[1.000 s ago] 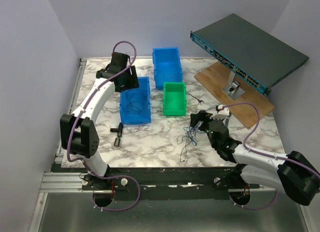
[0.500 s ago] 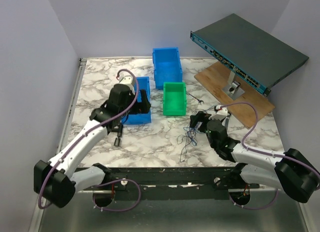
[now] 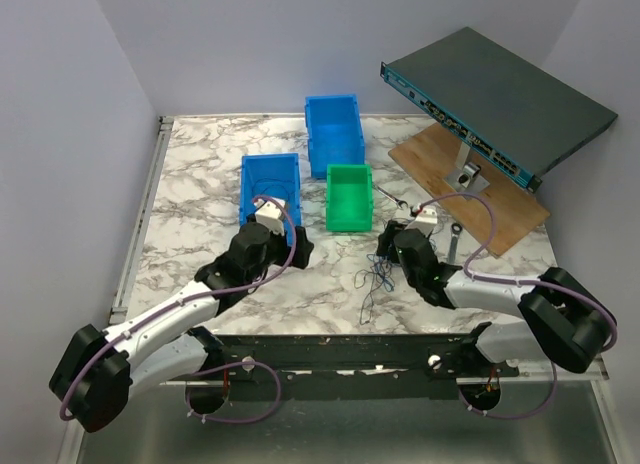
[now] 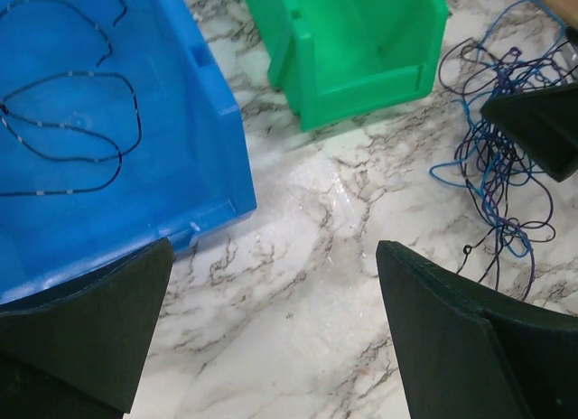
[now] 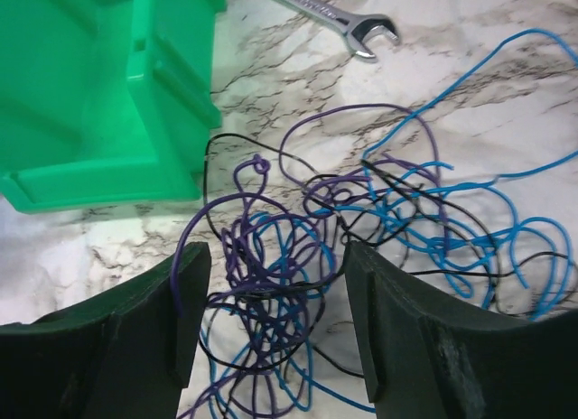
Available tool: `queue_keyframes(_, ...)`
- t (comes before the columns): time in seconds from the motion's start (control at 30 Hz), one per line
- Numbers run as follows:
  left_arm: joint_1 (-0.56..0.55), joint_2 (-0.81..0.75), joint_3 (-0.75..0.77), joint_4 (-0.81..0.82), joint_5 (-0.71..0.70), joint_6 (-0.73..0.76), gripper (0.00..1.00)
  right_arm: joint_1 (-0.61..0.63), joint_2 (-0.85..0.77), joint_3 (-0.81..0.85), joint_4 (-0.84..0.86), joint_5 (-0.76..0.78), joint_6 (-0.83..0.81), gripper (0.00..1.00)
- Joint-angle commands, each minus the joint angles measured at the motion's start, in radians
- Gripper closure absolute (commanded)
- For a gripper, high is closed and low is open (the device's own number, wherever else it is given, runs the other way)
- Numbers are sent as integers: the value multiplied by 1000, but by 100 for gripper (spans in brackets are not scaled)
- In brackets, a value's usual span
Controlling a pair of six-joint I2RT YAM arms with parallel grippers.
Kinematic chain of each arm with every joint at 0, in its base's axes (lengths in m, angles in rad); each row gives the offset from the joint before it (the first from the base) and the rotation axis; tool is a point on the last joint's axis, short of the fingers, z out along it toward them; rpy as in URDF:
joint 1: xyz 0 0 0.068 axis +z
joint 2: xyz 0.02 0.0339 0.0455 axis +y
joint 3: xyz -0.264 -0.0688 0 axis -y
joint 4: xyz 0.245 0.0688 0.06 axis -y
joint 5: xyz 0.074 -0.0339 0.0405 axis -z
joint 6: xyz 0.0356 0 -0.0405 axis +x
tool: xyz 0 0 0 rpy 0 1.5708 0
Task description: Untangle the cables
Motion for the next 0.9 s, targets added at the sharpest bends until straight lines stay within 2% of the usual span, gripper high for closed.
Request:
queue_keyframes(0.0,-12,-56,-57,207,-20,124,2,-1,54,36,28,-105,-38,46)
queue_keyframes(0.07,-12,-78,-66,214,-21,133,2,-2,64,35,60,-166,-56,78)
queue_keyframes(0.13,-11,-95,-72,226,-23,135,2,1,64,29,102,-256,-86,98)
queue_keyframes(0.23,-11,-99,-79,238,4,143,2,7,40,-2,212,-446,-127,99)
queue_keyframes(0.37,-11,-67,-76,286,120,164,2,15,-20,-106,461,-752,-141,99)
queue_keyframes(0.43,-11,-41,-67,291,164,161,2,15,-24,-127,529,-833,-137,94)
queue_keyframes(0.5,-12,-14,-60,297,182,153,2,14,-16,-128,544,-846,-134,80)
queue_keyframes(0.53,-11,1,-55,303,194,150,2,13,-13,-123,535,-830,-134,71)
queue_keyframes(0.57,-11,14,-51,308,208,147,2,14,-12,-118,522,-803,-133,56)
queue_keyframes(0.6,-11,31,-43,309,219,148,1,15,-15,-116,511,-782,-133,46)
queue_keyframes(0.67,-12,70,-20,293,228,155,1,13,-26,-117,496,-736,-134,32)
queue_keyframes(0.77,-12,107,22,234,174,150,1,15,-58,-129,476,-671,-132,25)
queue_keyframes(0.87,-12,75,-5,267,145,133,1,14,-101,-148,453,-583,-129,20)
